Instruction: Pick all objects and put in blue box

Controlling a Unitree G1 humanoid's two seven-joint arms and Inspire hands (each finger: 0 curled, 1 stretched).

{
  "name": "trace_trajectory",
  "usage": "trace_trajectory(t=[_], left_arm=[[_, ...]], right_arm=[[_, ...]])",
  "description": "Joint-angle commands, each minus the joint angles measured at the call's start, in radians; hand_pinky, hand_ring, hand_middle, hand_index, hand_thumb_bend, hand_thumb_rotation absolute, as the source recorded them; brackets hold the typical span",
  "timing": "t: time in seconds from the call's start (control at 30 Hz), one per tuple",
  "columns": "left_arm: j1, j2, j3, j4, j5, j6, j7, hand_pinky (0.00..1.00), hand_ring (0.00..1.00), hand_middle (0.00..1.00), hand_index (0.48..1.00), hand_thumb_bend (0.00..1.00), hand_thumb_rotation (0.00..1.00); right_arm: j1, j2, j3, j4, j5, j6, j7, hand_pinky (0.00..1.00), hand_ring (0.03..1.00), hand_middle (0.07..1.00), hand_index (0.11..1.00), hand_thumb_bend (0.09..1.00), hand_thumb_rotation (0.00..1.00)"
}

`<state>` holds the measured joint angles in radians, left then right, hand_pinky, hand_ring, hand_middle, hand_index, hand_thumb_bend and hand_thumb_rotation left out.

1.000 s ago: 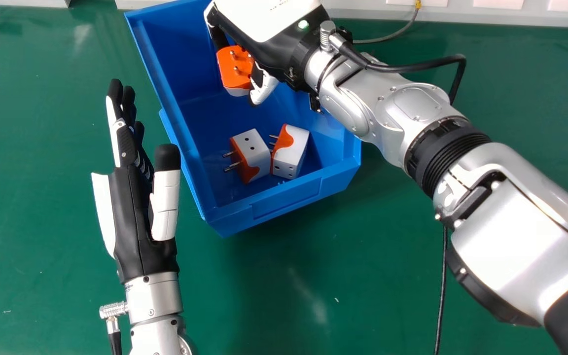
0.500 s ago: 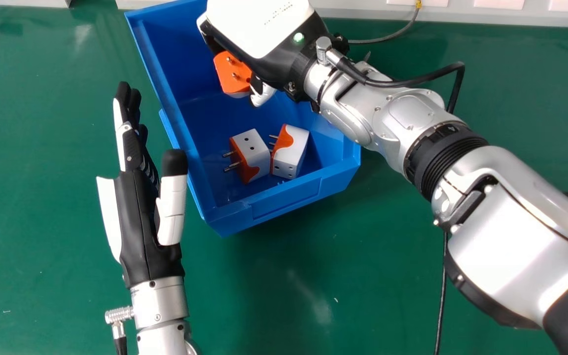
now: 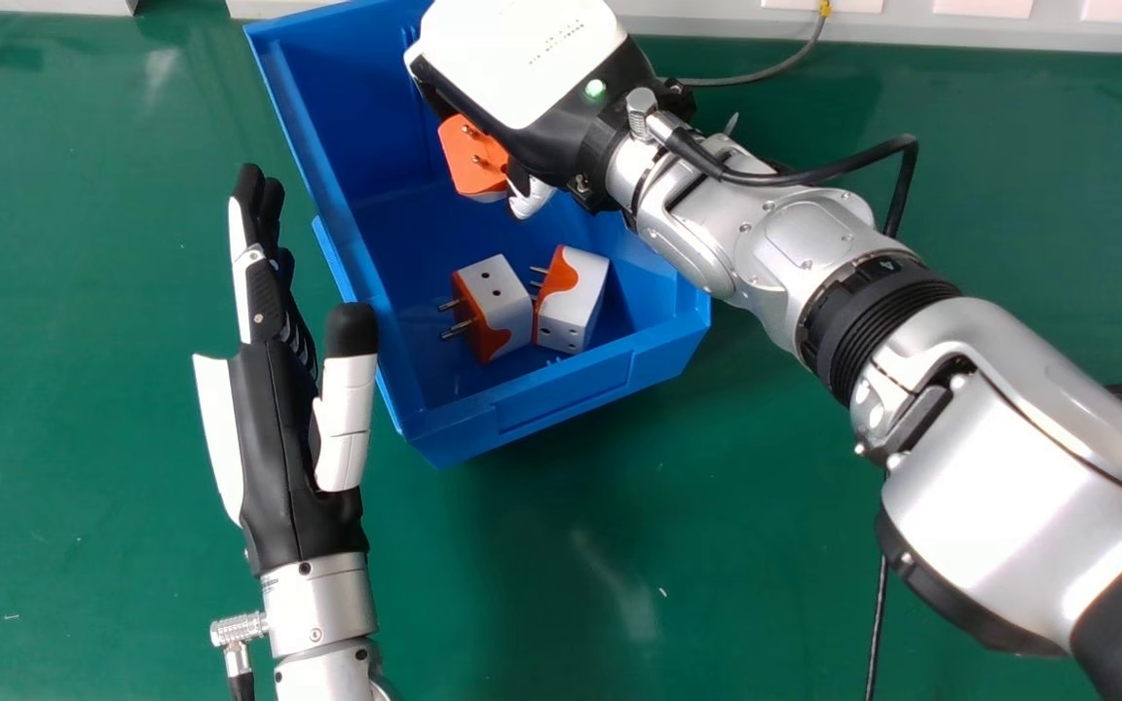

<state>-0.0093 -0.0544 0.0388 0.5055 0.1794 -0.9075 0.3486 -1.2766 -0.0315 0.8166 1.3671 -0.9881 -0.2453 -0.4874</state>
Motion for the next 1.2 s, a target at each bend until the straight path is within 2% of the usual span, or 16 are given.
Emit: trace_trajectory(t=[0.0, 0.1, 0.3, 0.47, 0.5, 0.6, 0.63, 0.73, 0.8, 0.9, 1.0, 1.17], left_arm=[[0.004, -0.047, -0.014, -0.017, 0.011, -0.017, 0.01, 1.0, 1.0, 0.98, 0.965, 0.95, 0.95], [0.002, -0.048, -0.016, -0.018, 0.02, -0.016, 0.022, 1.0, 1.0, 0.98, 0.965, 0.95, 0.95], [-0.001, -0.043, -0.022, -0.014, 0.015, -0.019, 0.024, 1.0, 1.0, 0.97, 0.963, 0.95, 0.95], [0.001, -0.041, -0.025, -0.016, 0.02, -0.015, 0.031, 1.0, 1.0, 0.98, 0.964, 0.95, 0.94], [0.002, -0.041, -0.026, -0.017, 0.021, -0.014, 0.032, 1.0, 1.0, 0.97, 0.964, 0.95, 0.95], [-0.001, -0.039, -0.026, -0.013, 0.012, -0.016, 0.027, 1.0, 1.0, 0.98, 0.963, 0.96, 0.95], [-0.001, -0.039, -0.026, -0.013, 0.01, -0.016, 0.026, 1.0, 1.0, 0.98, 0.963, 0.96, 0.95], [-0.001, -0.039, -0.026, -0.015, 0.014, -0.014, 0.028, 1.0, 1.0, 0.98, 0.965, 0.96, 0.94], [-0.002, -0.04, -0.026, -0.014, 0.013, -0.015, 0.028, 1.0, 1.0, 0.98, 0.965, 0.96, 0.94], [-0.005, -0.039, -0.026, -0.011, 0.011, -0.016, 0.028, 1.0, 1.0, 0.98, 0.966, 0.96, 0.94], [-0.006, -0.037, -0.025, -0.011, 0.018, -0.012, 0.031, 1.0, 1.0, 0.98, 0.965, 0.96, 0.95], [-0.012, -0.036, -0.022, -0.003, 0.026, -0.016, 0.04, 1.0, 1.0, 0.97, 0.964, 0.96, 0.95]], right_arm=[[-0.003, -0.001, -0.016, -0.01, 0.018, -0.004, -0.004, 0.3, 0.386, 0.484, 0.519, 0.515, 0.0], [0.001, 0.005, -0.024, -0.01, 0.027, -0.006, -0.001, 0.31, 0.39, 0.496, 0.511, 0.515, 0.0], [-0.019, 0.02, 0.01, -0.002, -0.009, 0.055, 0.1, 0.31, 0.396, 0.492, 0.519, 0.516, 0.0], [-0.043, 0.021, 0.058, -0.002, -0.051, 0.105, 0.212, 0.34, 0.404, 0.496, 0.528, 0.515, 0.0], [-0.045, 0.02, 0.062, -0.003, -0.055, 0.11, 0.227, 0.39, 0.476, 0.567, 0.594, 0.58, 0.04], [-0.044, 0.013, 0.065, -0.006, -0.053, 0.112, 0.239, 0.63, 0.728, 0.778, 0.789, 0.786, 0.22], [-0.044, 0.011, 0.067, -0.006, -0.054, 0.116, 0.238, 0.63, 0.728, 0.778, 0.789, 0.786, 0.22], [-0.046, 0.008, 0.073, -0.006, -0.059, 0.127, 0.245, 0.85, 0.889, 0.909, 0.914, 0.914, 0.39], [-0.048, 0.006, 0.081, -0.004, -0.066, 0.135, 0.247, 0.92, 0.943, 0.954, 0.956, 0.957, 0.47], [-0.053, 0.003, 0.091, -0.004, -0.079, 0.139, 0.251, 0.98, 0.982, 0.985, 0.986, 0.987, 0.55], [-0.057, 0.002, 0.098, -0.004, -0.09, 0.145, 0.253, 0.99, 0.994, 0.996, 0.996, 0.997, 0.6], [-0.058, -0.002, 0.104, -0.006, -0.094, 0.142, 0.235, 1.0, 0.999, 1.0, 1.0, 1.0, 0.64]])
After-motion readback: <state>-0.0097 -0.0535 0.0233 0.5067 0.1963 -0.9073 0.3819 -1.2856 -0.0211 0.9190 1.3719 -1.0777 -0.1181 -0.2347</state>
